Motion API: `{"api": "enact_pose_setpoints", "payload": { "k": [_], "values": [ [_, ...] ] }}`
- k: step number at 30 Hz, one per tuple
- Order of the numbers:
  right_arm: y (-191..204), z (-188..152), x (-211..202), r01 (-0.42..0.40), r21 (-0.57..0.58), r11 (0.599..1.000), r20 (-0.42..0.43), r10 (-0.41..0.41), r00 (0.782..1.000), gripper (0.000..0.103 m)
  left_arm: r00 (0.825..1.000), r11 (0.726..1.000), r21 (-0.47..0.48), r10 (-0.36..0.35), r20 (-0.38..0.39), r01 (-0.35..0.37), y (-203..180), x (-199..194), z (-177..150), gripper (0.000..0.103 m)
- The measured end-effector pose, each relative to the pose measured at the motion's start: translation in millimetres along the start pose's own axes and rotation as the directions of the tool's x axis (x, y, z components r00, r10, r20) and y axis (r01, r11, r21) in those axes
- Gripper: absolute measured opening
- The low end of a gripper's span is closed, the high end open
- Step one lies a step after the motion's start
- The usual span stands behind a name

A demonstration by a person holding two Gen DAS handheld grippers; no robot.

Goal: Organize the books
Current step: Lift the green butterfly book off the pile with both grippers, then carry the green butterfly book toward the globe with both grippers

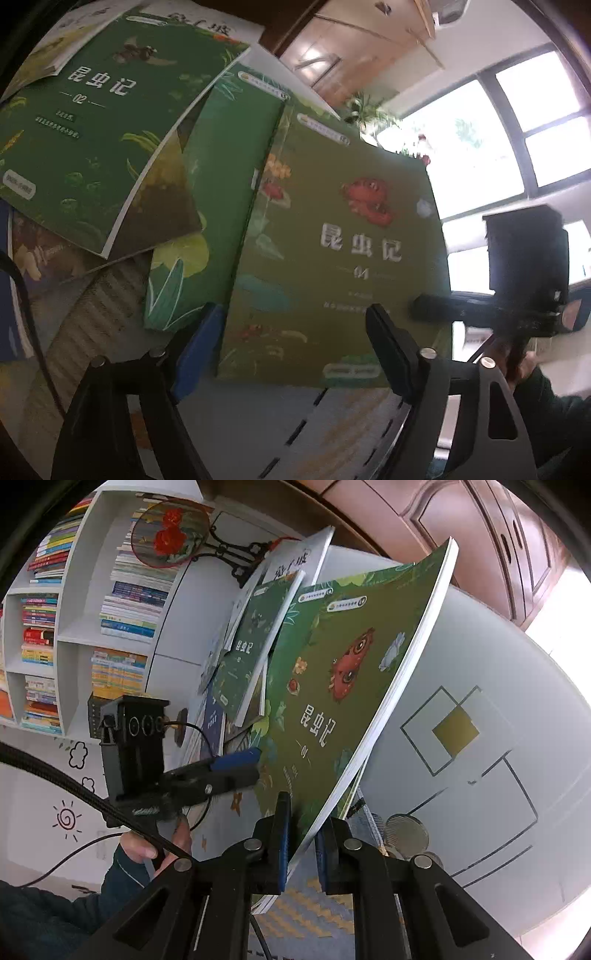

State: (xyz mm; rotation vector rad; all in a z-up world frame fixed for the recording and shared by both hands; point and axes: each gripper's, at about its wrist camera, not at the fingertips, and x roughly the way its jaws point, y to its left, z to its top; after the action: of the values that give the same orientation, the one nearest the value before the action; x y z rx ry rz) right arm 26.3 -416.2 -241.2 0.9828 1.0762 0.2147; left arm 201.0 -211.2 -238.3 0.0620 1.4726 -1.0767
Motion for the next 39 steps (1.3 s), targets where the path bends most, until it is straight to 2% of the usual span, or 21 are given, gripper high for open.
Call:
{"api": "enact_pose_setpoints", "payload": {
  "k": [2,3,5,6,9,11,13,17,18,20,22,23,25,29,35,39],
  "values": [
    [-4,2,1,0.001,0.004,1.000,-0.010,-0.001,1.000,0.011,0.999,0.999,-0.028,-0.038,0.006,0.038,3,-1,0,0.082],
    [-6,3,2,0.012,0.003,1.000,-0.014,-0.012,1.000,0.011,0.996,0.994,-0.060,-0.092,0.004,0.092,8,-1,0,0.082],
    [-8,7,3,0.039,-0.007,0.999,-0.023,-0.039,0.999,0.011,0.968,0.960,-0.125,-0.250,0.020,0.250,18,-5,-9,0.082],
    [-10,10,2,0.044,-0.009,0.999,-0.026,-0.044,0.999,0.011,0.945,0.934,-0.143,-0.322,0.053,0.327,20,-9,-13,0.082],
    [-13,17,4,0.068,-0.028,0.997,-0.040,-0.069,0.997,0.011,0.903,0.889,-0.163,-0.412,0.118,0.427,20,-16,-20,0.082],
    [-11,21,7,0.088,-0.051,0.995,-0.055,-0.090,0.994,0.013,0.892,0.872,-0.191,-0.432,0.131,0.451,22,-11,-22,0.082],
    [-5,25,10,0.127,-0.096,0.987,-0.061,-0.134,0.989,0.014,0.907,0.885,-0.201,-0.400,0.135,0.420,22,-4,-20,0.082],
    [3,28,10,0.134,-0.148,0.980,-0.063,-0.144,0.987,0.014,0.954,0.935,-0.195,-0.278,0.113,0.296,14,7,-27,0.076],
    [8,28,12,0.146,-0.167,0.975,-0.060,-0.158,0.986,0.014,0.962,0.947,-0.179,-0.249,0.109,0.265,9,9,-25,0.076],
    [18,26,17,0.218,-0.235,0.947,-0.039,-0.233,0.972,0.014,0.983,0.982,-0.103,-0.147,0.105,0.158,-4,10,-27,0.069],
    [28,23,18,0.280,-0.304,0.911,-0.006,-0.296,0.955,0.015,0.994,0.998,-0.036,-0.056,0.099,0.060,-15,9,-29,0.062],
    [31,23,18,0.287,-0.321,0.902,0.004,-0.302,0.953,0.015,0.995,1.000,0.002,-0.006,0.095,0.006,-18,8,-30,0.058],
    [36,21,16,0.304,-0.355,0.884,0.016,-0.319,0.948,0.015,0.992,0.993,0.077,0.084,0.091,-0.091,-28,9,-35,0.056],
    [51,17,19,0.350,-0.450,0.822,0.041,-0.372,0.927,0.016,0.977,0.966,0.162,0.183,0.110,-0.199,-41,5,-44,0.056],
    [76,10,20,0.407,-0.571,0.713,0.113,-0.423,0.899,0.018,0.960,0.951,0.181,0.219,0.177,-0.251,-57,-21,-67,0.056],
    [105,-1,20,0.404,-0.668,0.624,0.159,-0.411,0.898,0.018,0.942,0.948,0.147,0.244,0.230,-0.281,-65,-50,-83,0.056]
  ]
}}
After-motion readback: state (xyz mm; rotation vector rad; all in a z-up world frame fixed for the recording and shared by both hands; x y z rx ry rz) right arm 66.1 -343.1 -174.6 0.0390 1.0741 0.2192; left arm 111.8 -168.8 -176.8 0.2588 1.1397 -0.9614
